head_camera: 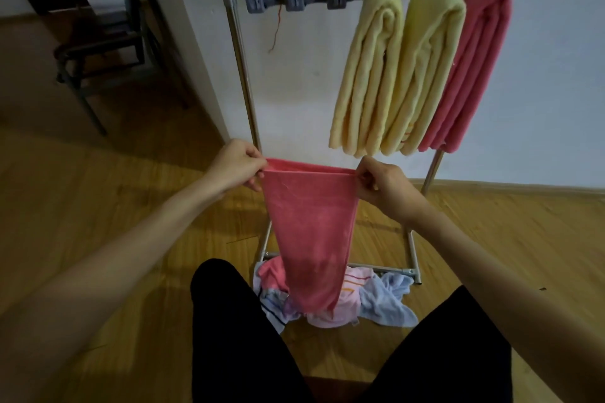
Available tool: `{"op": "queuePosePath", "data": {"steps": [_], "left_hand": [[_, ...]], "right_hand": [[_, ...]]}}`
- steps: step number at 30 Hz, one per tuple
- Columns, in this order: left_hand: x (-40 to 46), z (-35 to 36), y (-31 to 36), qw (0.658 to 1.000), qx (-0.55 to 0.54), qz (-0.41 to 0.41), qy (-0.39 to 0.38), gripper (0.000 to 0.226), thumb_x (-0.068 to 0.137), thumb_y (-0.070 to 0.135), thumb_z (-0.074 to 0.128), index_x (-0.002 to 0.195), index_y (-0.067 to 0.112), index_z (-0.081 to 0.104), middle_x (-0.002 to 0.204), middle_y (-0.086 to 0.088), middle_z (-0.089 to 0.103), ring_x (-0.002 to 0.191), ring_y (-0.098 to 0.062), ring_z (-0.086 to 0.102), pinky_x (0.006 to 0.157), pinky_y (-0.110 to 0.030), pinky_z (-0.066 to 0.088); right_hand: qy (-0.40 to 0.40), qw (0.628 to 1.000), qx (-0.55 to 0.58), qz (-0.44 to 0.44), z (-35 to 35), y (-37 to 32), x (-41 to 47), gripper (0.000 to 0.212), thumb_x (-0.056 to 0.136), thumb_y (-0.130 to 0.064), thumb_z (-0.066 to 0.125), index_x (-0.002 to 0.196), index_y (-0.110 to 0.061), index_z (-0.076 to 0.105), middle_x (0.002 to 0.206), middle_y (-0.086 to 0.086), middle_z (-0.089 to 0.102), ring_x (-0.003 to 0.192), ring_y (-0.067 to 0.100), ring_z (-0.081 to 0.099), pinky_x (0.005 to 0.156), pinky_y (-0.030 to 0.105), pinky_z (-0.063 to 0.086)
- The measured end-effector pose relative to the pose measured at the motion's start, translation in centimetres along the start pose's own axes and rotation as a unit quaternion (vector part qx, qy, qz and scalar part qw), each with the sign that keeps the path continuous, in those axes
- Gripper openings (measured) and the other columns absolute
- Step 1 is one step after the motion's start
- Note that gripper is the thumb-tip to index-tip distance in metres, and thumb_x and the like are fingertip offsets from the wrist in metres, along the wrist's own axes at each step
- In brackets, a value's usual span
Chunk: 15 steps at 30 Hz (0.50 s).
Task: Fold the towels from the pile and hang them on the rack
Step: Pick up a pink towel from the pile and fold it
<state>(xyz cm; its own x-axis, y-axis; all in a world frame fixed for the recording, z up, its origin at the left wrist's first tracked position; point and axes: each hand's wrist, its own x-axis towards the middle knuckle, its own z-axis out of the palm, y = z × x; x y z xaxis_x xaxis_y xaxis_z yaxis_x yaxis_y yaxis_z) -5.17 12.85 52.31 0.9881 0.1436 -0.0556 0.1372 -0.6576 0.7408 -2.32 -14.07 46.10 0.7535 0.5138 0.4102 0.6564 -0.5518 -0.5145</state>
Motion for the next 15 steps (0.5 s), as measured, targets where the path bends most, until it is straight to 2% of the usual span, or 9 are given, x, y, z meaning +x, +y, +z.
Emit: {"op": "queuePosePath", "data": {"steps": [3,5,7,10,13,15], "left_hand": [[0.2,-0.6,0.5,0.998,0.056,0.027,0.018,0.01,0.087,0.007,0.06,0.079,0.005,0.065,0.065,-0.004,0.063,0.055,-0.02,0.065,0.064,-0.038,0.059],[0.2,-0.9,0.9,0.995,0.081,0.049,0.033,0.012,0.088,0.01,0.059,0.078,0.006,0.064,0.065,-0.003,0.064,0.057,-0.021,0.067,0.063,-0.04,0.06],[0.1,-1.1,1.2,0.991,0.105,0.069,0.043,0.013,0.089,0.013,0.058,0.078,0.007,0.063,0.066,-0.004,0.065,0.056,-0.019,0.067,0.061,-0.04,0.059],[0.1,-1.4,1.7,0.987,0.132,0.081,0.038,0.015,0.09,0.015,0.059,0.077,0.009,0.062,0.069,-0.006,0.065,0.057,-0.018,0.066,0.059,-0.034,0.056],[0.3,-1.9,2.2,0.983,0.164,0.085,0.014,0.02,0.087,0.018,0.063,0.072,0.004,0.065,0.073,-0.013,0.064,0.064,-0.019,0.061,0.059,-0.031,0.05],[0.3,-2.2,2.6,0.979,0.184,0.092,-0.012,0.023,0.084,0.019,0.064,0.071,0.001,0.065,0.071,-0.014,0.061,0.067,-0.02,0.057,0.061,-0.032,0.045]], "right_hand": [[-0.004,1.0,-0.02,-0.016,-1.0,-0.2,0.7,0.018,0.081,-0.002,0.068,0.082,-0.004,0.05,0.067,0.009,0.057,0.059,0.025,0.054,0.056,0.044,0.048],[-0.004,0.999,-0.026,-0.025,-1.6,-0.2,1.0,0.017,0.08,-0.001,0.068,0.083,-0.003,0.051,0.067,0.01,0.058,0.059,0.027,0.054,0.056,0.046,0.047],[0.001,0.999,-0.019,-0.028,-2.0,-0.3,1.2,0.018,0.081,0.0,0.065,0.087,-0.003,0.048,0.069,0.011,0.057,0.06,0.028,0.054,0.057,0.045,0.048],[0.005,1.0,-0.008,-0.023,-2.3,-0.7,1.6,0.026,0.087,-0.002,0.059,0.102,-0.01,0.041,0.073,0.008,0.059,0.062,0.026,0.056,0.057,0.038,0.049],[0.032,0.998,-0.041,-0.023,-2.4,-0.5,1.9,0.024,0.087,-0.002,0.059,0.11,-0.005,0.052,0.078,0.006,0.064,0.064,0.021,0.059,0.058,0.035,0.051],[0.067,0.995,-0.065,-0.017,-2.1,-0.3,2.2,0.017,0.085,-0.001,0.059,0.102,-0.005,0.062,0.078,0.004,0.066,0.065,0.019,0.061,0.057,0.037,0.052]]}}
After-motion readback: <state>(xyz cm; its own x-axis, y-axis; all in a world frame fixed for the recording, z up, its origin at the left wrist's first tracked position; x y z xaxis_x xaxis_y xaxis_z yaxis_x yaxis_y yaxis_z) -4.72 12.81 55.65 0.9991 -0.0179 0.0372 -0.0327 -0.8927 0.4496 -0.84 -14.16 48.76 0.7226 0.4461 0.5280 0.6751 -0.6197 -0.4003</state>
